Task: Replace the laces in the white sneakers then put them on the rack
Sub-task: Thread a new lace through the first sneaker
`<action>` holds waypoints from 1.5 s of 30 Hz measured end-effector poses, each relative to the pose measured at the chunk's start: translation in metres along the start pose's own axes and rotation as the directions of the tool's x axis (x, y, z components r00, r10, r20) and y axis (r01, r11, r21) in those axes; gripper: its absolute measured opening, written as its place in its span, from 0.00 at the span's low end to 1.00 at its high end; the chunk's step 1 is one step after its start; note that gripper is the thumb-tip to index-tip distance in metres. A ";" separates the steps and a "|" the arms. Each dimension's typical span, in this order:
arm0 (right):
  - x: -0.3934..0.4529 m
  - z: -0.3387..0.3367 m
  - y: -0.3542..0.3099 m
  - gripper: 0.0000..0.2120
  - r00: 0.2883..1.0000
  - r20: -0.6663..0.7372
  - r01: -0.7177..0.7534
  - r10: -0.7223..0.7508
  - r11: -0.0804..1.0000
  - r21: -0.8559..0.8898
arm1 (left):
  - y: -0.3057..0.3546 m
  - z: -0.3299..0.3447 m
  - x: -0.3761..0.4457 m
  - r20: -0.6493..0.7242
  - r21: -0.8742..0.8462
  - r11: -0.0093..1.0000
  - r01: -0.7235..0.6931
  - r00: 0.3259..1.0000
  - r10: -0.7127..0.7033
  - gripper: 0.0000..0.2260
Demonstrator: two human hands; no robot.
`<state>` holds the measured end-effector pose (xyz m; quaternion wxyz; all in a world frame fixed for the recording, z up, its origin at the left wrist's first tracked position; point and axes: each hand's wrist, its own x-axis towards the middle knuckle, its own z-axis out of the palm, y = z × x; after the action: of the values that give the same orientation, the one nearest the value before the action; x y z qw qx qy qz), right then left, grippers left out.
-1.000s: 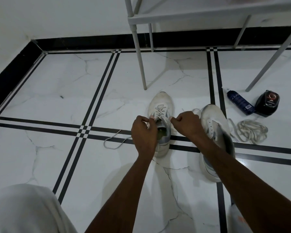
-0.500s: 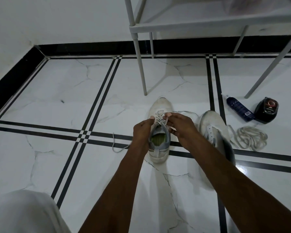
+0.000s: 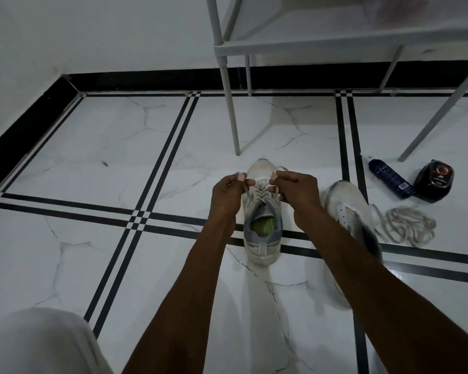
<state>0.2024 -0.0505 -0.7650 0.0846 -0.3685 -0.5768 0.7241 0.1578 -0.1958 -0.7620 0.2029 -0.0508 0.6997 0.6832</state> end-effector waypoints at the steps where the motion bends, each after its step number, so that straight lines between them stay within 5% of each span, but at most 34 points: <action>1: 0.000 0.002 -0.001 0.05 0.999 0.044 0.028 -0.025 0.997 -0.079 | 0.003 0.000 0.001 0.015 0.006 0.999 -0.048 0.999 0.048 0.10; 5: 0.001 0.006 -0.013 0.07 0.928 0.366 0.241 -0.069 0.861 -0.447 | 0.015 0.002 0.007 0.090 0.129 0.959 -0.252 0.966 0.241 0.10; 9: -0.002 0.006 -0.036 0.09 0.780 0.625 0.419 0.021 0.724 -0.548 | 0.023 0.001 0.015 0.192 0.178 0.911 -0.372 0.921 0.339 0.10; 13: 0.010 0.001 -0.040 0.16 0.768 0.634 0.570 -0.090 0.547 -0.613 | 0.012 0.003 0.016 0.221 0.258 0.919 -0.298 0.944 0.244 0.16; 16: 0.015 -0.006 -0.038 0.12 0.762 0.622 0.620 -0.177 0.476 -0.624 | -0.005 0.003 0.016 0.231 0.348 0.900 -0.264 0.954 0.190 0.20; 18: 0.017 -0.010 -0.035 0.03 0.770 0.578 0.633 -0.268 0.430 -0.644 | -0.010 0.002 0.017 0.215 0.372 0.887 -0.273 0.955 0.203 0.19; 22: 0.024 -0.013 -0.019 0.07 0.748 0.491 0.644 -0.446 0.312 -0.698 | -0.009 0.000 0.022 0.243 0.362 0.879 -0.310 0.942 0.232 0.12; 26: 0.020 -0.012 -0.004 0.03 0.762 0.337 0.636 -0.552 0.541 -0.551 | -0.009 -0.001 0.021 0.288 0.305 0.914 -0.266 0.941 0.178 0.14; 33: 0.019 -0.010 0.006 0.08 0.886 0.270 0.434 -0.377 0.878 -0.200 | -0.008 0.000 0.017 0.305 0.206 0.959 -0.196 0.944 0.128 0.11; 38: 0.020 -0.015 0.010 0.08 0.910 0.289 0.316 -0.296 0.948 -0.025 | 0.001 -0.006 0.020 0.212 0.486 0.779 -0.397 0.918 0.335 0.06; 43: 0.012 -0.012 0.009 0.08 0.918 0.311 0.253 -0.246 0.967 0.019 | 0.018 -0.010 0.020 0.043 0.456 0.870 -0.188 0.981 0.189 0.13; 45: 0.010 -0.014 0.008 0.08 0.919 0.314 0.242 -0.236 0.970 0.021 | 0.023 -0.021 0.023 -0.042 0.663 0.728 -0.174 0.963 0.268 0.17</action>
<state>0.2067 -0.0368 -0.7779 0.0762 -0.1760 -0.6302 0.7524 0.1240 -0.2096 -0.7490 0.0772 0.0609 0.9067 0.4102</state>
